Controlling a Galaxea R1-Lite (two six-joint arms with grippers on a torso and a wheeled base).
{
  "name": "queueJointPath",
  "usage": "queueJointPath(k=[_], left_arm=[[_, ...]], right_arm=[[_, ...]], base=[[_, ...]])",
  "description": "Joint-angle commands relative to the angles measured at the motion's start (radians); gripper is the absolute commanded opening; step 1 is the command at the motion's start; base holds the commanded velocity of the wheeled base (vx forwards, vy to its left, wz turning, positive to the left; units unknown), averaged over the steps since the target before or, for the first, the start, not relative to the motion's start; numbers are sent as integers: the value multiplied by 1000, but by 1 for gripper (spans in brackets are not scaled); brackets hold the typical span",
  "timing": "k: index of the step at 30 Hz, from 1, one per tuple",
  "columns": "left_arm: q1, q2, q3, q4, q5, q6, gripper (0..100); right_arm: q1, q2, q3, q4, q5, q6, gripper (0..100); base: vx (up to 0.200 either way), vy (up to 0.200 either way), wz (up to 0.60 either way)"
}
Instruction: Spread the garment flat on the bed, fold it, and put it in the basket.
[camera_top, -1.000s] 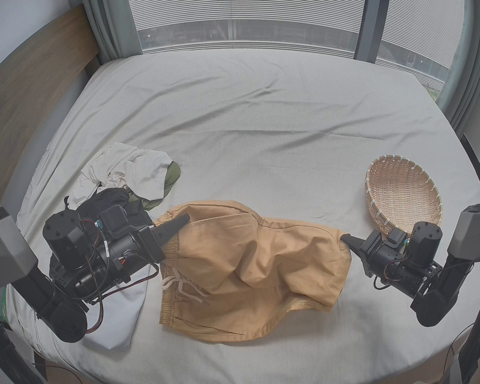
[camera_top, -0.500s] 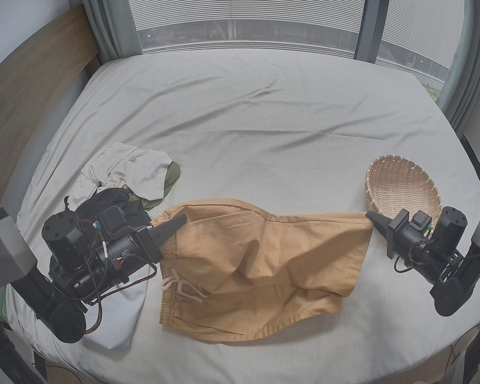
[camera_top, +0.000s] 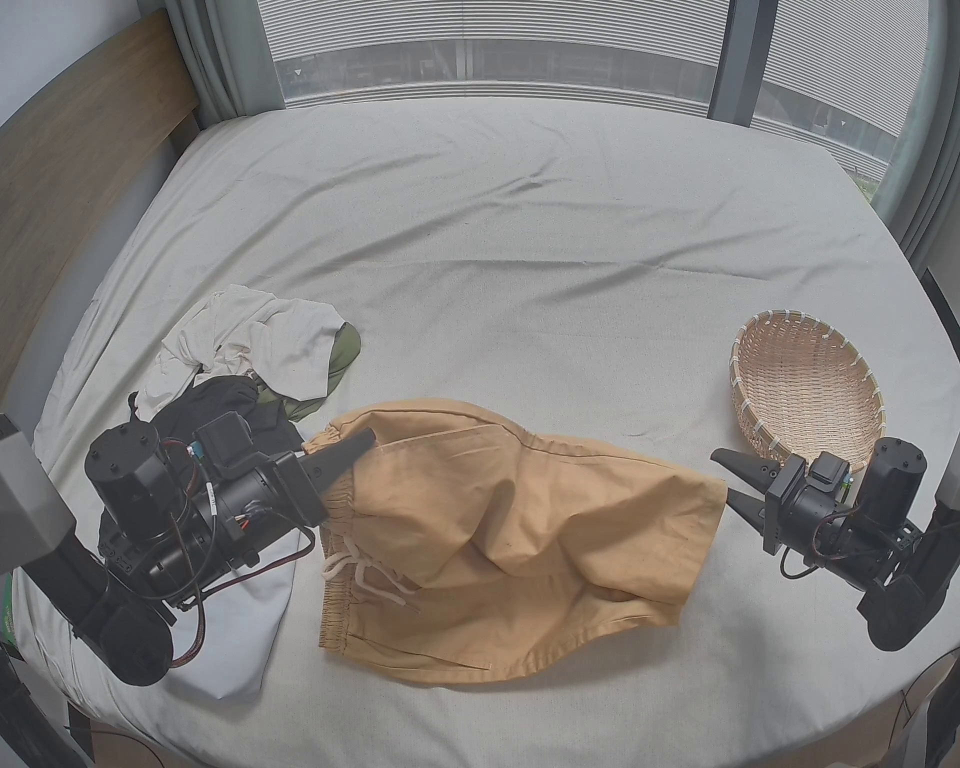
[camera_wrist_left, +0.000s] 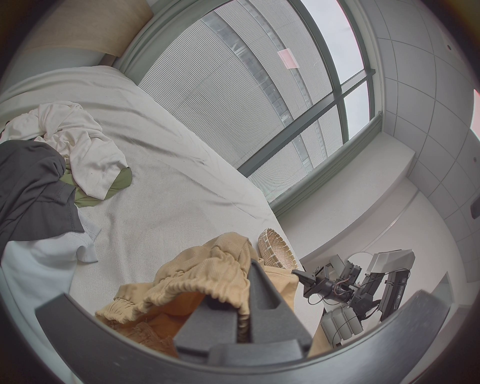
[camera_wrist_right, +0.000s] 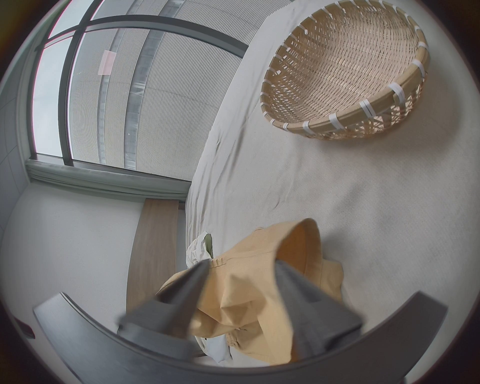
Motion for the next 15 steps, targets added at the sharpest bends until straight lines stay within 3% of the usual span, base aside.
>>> queueJointPath(k=[1,15], left_arm=[[0,2,3,1,0,-1,0],[0,-3,2,-1,0,-1,0]], right_arm=[[9,28,-26,-1,0,0,100],[-23,223,-161,-1,-4,5,100]], base=[[0,0,0],[0,0,0]])
